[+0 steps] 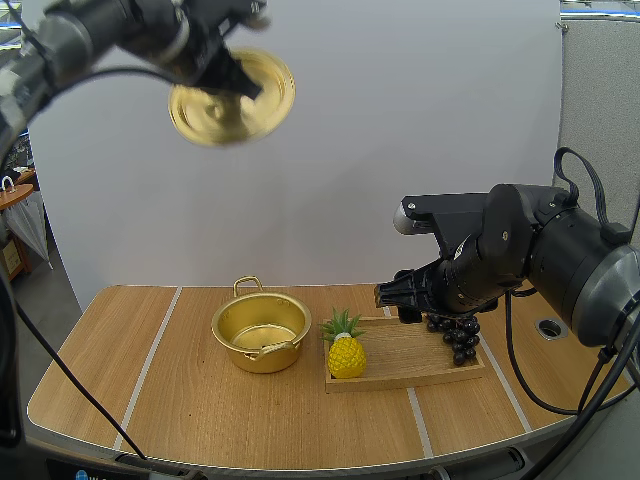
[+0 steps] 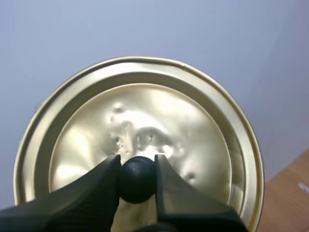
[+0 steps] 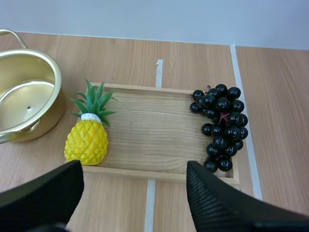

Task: Open the pot, put the grape inside, and close it

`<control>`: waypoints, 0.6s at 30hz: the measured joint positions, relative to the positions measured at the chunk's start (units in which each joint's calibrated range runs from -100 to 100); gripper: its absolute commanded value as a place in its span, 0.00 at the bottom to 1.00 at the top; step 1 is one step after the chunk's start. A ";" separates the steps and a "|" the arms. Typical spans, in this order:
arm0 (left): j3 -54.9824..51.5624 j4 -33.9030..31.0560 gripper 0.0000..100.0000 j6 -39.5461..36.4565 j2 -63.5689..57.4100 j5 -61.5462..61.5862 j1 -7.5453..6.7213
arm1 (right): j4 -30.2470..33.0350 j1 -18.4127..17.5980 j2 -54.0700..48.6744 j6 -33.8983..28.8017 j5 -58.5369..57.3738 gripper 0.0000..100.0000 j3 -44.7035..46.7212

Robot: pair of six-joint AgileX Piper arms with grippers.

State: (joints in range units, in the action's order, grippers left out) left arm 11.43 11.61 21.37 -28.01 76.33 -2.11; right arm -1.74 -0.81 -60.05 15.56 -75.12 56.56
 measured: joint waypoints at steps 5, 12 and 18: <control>4.46 -1.51 0.00 -2.15 -0.43 -0.08 0.00 | 0.00 0.00 0.00 0.00 0.00 1.00 0.00; 10.25 -4.33 0.00 -6.46 -0.57 -3.09 0.00 | 13.10 0.00 0.00 -9.42 0.00 1.00 0.00; 10.25 -4.82 0.00 -6.46 -0.57 -3.09 0.00 | 18.25 0.00 1.63 -12.46 -0.49 1.00 0.00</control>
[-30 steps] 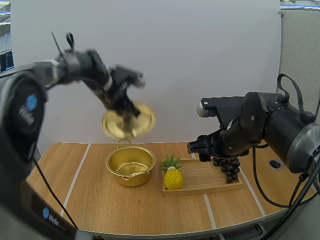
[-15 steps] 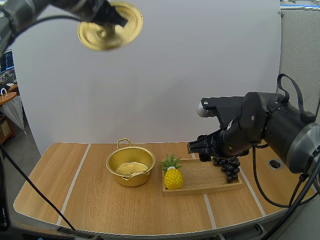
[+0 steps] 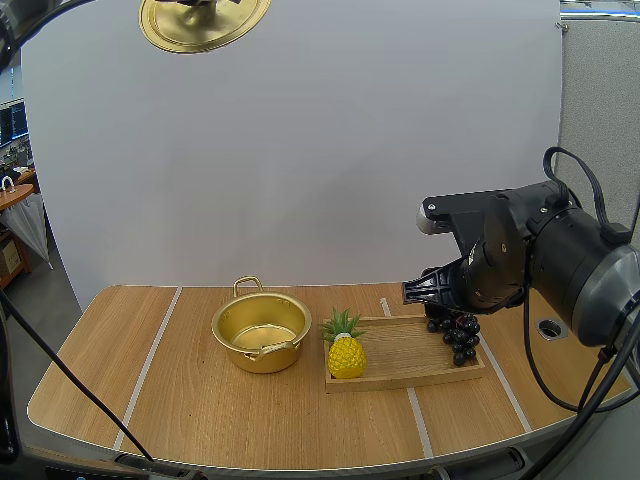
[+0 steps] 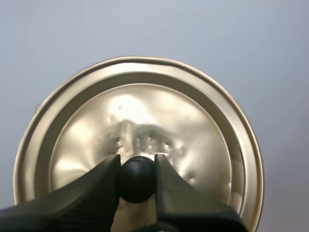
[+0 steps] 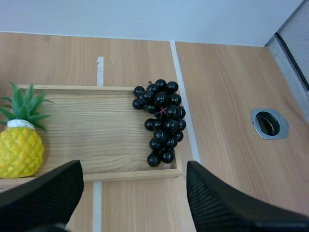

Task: Open the pot, put the grape inside, and close it

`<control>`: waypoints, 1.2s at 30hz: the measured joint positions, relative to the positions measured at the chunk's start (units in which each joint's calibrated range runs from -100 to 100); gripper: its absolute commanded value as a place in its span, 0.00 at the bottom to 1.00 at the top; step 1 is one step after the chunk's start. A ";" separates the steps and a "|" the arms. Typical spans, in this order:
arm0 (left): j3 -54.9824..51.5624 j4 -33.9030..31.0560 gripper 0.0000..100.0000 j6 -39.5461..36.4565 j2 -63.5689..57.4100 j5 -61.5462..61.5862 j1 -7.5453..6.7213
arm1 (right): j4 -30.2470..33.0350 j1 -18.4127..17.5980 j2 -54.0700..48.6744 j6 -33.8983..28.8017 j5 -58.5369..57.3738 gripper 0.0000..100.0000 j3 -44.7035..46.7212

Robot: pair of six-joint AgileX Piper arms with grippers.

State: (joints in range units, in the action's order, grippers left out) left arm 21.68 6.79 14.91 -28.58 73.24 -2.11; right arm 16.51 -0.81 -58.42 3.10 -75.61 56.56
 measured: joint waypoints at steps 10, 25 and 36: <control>0.00 -0.10 0.00 0.00 0.00 -0.21 0.00 | 2.76 0.07 4.89 -1.52 0.07 1.00 0.00; 0.00 -0.10 0.00 0.00 0.00 -0.41 0.00 | -5.30 8.29 22.85 10.98 23.08 1.00 -0.50; 0.00 -0.10 0.00 0.00 0.00 -0.41 0.00 | -7.93 10.66 36.53 16.71 34.15 1.00 -4.59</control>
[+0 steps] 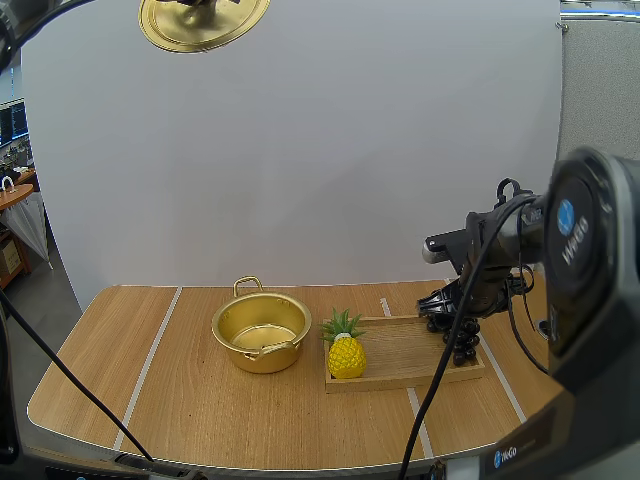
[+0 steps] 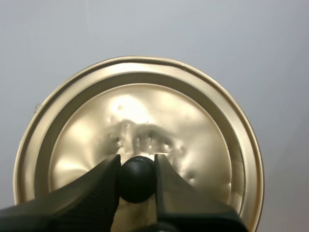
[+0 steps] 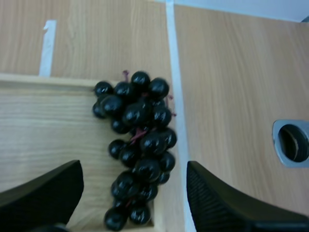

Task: Open the pot, put the grape inside, and close it

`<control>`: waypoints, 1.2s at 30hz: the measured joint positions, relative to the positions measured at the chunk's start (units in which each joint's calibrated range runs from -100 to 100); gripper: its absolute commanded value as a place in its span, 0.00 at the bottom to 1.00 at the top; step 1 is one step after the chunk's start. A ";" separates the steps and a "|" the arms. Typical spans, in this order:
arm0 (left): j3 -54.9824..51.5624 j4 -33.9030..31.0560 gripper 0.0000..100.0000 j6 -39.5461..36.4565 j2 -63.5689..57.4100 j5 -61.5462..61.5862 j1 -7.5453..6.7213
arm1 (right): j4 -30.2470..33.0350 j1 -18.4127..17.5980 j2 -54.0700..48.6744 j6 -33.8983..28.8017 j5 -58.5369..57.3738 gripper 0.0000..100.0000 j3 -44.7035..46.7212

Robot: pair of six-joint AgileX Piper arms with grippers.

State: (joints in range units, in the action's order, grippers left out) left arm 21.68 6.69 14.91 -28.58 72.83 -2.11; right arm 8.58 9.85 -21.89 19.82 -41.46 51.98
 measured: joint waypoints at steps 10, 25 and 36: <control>0.00 0.00 0.00 0.00 0.00 0.00 0.00 | -6.34 0.78 6.85 6.97 1.58 1.00 -3.66; 0.00 0.00 0.00 0.00 0.00 0.00 0.00 | -6.48 0.78 15.42 7.52 6.56 1.00 -4.54; 0.00 0.00 0.00 0.00 0.00 0.00 0.00 | -6.48 0.78 18.72 7.91 10.18 1.00 -4.68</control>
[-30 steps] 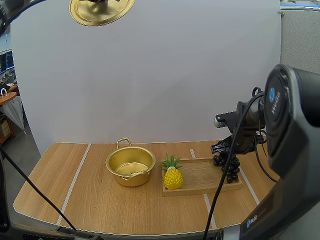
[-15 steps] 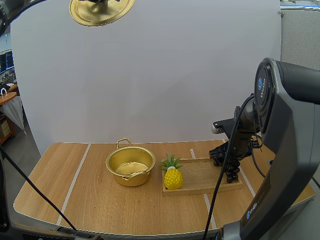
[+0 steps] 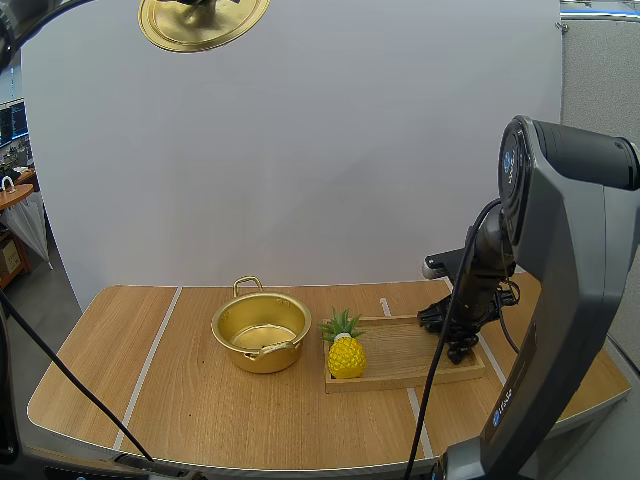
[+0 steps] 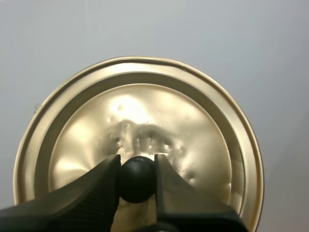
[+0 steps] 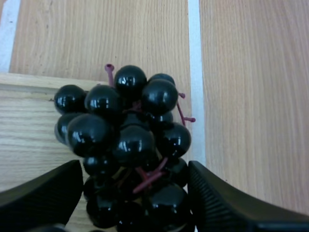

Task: Open the pot, put the grape inside, and close it

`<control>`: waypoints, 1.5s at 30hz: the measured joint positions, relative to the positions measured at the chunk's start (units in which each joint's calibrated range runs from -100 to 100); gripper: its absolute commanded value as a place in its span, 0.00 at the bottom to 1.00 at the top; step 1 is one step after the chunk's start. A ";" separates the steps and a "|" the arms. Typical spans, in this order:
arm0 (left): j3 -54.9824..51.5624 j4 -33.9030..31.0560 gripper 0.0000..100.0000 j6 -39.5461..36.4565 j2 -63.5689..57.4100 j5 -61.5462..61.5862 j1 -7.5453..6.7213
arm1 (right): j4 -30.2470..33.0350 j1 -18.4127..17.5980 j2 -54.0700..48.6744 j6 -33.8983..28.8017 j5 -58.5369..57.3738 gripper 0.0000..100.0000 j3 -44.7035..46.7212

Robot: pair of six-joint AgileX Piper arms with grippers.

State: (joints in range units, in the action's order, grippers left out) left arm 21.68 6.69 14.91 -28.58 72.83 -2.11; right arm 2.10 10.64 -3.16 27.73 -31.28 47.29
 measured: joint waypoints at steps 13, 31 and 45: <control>0.00 0.00 0.00 0.00 0.00 0.00 0.00 | 0.00 0.00 0.00 0.00 0.30 0.00 -0.20; 0.00 0.00 0.00 0.00 0.00 0.00 0.00 | -0.96 0.00 -6.56 0.00 -3.89 0.00 -0.20; 0.00 0.00 0.00 0.00 0.00 0.00 0.00 | -3.34 -11.50 -28.27 -0.19 -18.10 0.00 -0.20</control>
State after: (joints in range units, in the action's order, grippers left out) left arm 21.68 6.69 14.91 -28.58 72.83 -2.11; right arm -1.24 -0.86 -31.44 27.54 -49.38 47.09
